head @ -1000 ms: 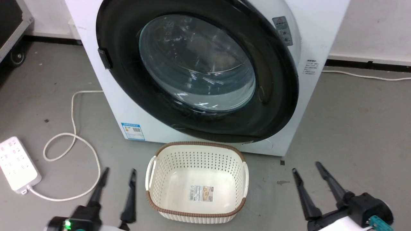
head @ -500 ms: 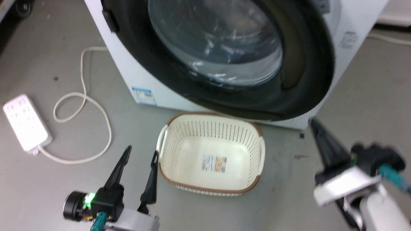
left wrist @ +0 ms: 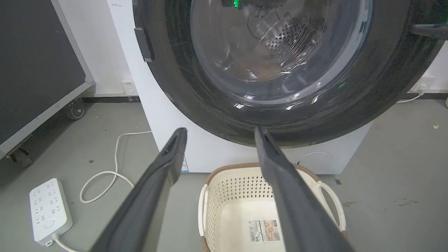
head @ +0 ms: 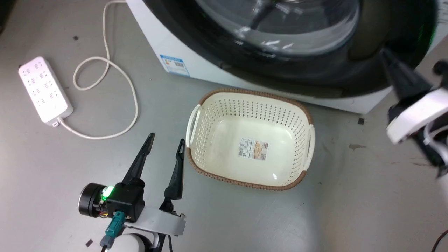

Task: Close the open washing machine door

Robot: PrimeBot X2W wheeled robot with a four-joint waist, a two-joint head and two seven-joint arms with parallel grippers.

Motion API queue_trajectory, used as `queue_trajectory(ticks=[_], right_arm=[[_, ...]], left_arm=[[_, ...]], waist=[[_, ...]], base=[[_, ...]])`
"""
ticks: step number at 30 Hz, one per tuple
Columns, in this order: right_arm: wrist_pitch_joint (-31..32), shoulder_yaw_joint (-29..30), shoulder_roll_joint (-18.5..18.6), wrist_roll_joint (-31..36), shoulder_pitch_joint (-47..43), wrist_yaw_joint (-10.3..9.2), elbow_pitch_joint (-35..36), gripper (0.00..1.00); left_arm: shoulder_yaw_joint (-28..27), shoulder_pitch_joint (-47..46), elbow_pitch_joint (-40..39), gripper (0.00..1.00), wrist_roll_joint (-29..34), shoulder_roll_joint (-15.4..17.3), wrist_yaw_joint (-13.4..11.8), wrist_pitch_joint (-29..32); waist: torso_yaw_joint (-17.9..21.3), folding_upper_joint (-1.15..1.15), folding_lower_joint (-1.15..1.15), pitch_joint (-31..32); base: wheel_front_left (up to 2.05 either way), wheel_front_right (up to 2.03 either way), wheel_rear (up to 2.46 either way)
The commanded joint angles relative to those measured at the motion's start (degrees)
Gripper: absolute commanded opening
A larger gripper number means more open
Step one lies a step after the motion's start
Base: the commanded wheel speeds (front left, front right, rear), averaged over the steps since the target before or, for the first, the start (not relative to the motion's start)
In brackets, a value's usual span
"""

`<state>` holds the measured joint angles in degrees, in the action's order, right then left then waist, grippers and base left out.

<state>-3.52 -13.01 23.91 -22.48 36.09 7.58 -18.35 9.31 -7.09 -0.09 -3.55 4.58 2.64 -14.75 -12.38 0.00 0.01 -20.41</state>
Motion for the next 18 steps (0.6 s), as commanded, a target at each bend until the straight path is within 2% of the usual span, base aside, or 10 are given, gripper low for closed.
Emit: queue_trajectory(ticks=[1,8,11,14,18], right_arm=[[0.4,-0.4,1.7,-1.1,3.6,-0.09,-2.3,0.0],[0.5,-0.4,3.2,-2.9,13.0,-0.09,-11.0,0.0],[0.2,-0.1,3.0,-3.0,15.0,-0.09,-13.3,0.0],[0.0,1.5,1.0,-5.8,18.0,-0.09,-18.2,0.0],[-1.1,-0.2,1.0,-5.5,19.2,-0.09,-20.4,0.0]], left_arm=[[-0.1,-1.2,0.0,1.0,0.0,-0.2,0.1,-0.2],[0.0,-2.4,0.0,1.0,0.3,-0.7,0.3,-0.2],[-0.1,-2.6,0.0,1.0,0.4,-0.8,0.2,-0.2],[-0.1,-2.6,0.3,1.0,0.6,-0.9,0.4,-0.2],[-0.3,-2.8,0.5,1.0,0.6,-1.0,0.5,-0.2]], waist=[[-0.7,0.0,-0.01,-1.3],[-1.4,0.0,-0.01,-2.9],[-1.4,0.0,-0.01,-3.1],[-1.1,0.0,-0.01,-3.1],[-0.8,0.0,-0.01,-2.8]], base=[[0.0,0.0,0.0],[0.0,0.0,0.0],[0.0,0.0,0.0],[0.0,0.0,0.0],[0.0,0.0,0.0]])
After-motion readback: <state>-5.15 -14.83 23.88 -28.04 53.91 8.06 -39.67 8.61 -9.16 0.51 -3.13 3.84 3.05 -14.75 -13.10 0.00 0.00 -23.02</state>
